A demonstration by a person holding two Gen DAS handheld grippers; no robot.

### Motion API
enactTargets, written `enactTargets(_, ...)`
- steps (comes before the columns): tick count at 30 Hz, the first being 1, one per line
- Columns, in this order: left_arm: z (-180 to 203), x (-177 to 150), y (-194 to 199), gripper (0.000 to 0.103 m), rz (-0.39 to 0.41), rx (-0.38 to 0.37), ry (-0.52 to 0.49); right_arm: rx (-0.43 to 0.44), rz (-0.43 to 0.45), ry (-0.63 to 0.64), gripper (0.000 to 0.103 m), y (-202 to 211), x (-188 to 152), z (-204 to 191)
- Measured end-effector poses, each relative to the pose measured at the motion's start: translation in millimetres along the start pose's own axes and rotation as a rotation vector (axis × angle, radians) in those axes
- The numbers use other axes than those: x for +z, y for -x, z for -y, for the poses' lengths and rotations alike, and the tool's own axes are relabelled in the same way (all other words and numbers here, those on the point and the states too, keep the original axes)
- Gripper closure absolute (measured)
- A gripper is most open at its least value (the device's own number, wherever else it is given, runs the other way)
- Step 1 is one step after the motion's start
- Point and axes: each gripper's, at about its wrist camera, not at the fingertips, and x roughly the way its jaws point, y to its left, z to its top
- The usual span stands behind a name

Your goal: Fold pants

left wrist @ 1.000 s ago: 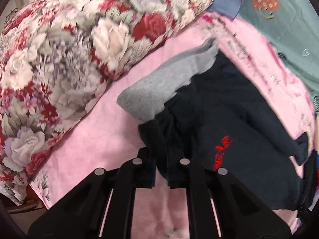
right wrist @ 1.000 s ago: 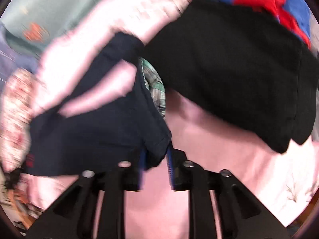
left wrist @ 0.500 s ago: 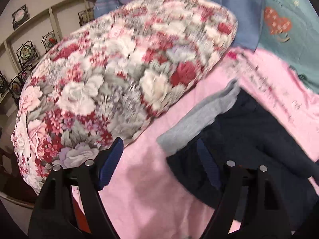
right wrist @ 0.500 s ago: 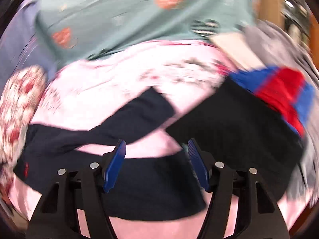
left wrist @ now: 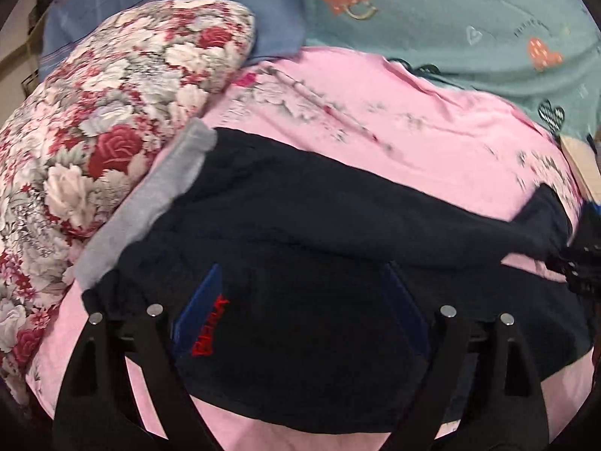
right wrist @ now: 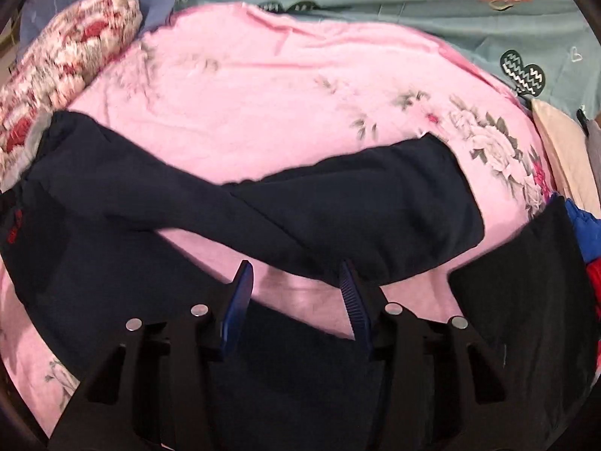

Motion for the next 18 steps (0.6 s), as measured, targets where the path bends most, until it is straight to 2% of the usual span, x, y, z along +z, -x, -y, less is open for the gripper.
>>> enactTargets(4, 1.0, -8.6, 6.6, 0.015, 0.038, 0.017, -0.023, -0.044, -0.022, 0.046, 0.054, -13.8, -1.3, -2.9)
enactTargets(5, -1.8, -8.9, 7.7, 0.015, 0.043, 0.016, -0.02, -0.059, -0.026, 0.046, 0.057, -18.0, -0.6, -2.4)
enactTargets(6, -4.6, -9.1, 7.8, 0.015, 0.039, 0.005, -0.012, -0.045, -0.028, 0.036, 0.062, -21.6, 1.3, -1.1)
enactTargets(7, -7.9, -10.2, 9.4, 0.015, 0.036, -0.004, -0.01, -0.007, -0.024, 0.015, 0.085, -22.5, 3.6, 0.7)
enactTargets(9, -11.1, -9.9, 11.4, 0.015, 0.029, -0.017, -0.005, -0.004, -0.009, -0.025, 0.094, -18.8, 7.7, 3.2)
enactTargets(13, -21.4, -9.7, 18.6, 0.015, 0.056, -0.003, -0.001, 0.016, 0.074, -0.038, 0.095, 31.4, 19.3, 6.1)
enactTargets(16, -32.1, -4.3, 18.9, 0.015, 0.077, 0.011, 0.009, 0.045, 0.083, -0.053, 0.095, 59.1, 41.1, 11.7)
enactTargets(18, -40.3, 4.4, 17.6, 0.015, 0.096, 0.064, 0.023, 0.066, 0.07, -0.097, 0.094, 57.3, 60.8, 18.8)
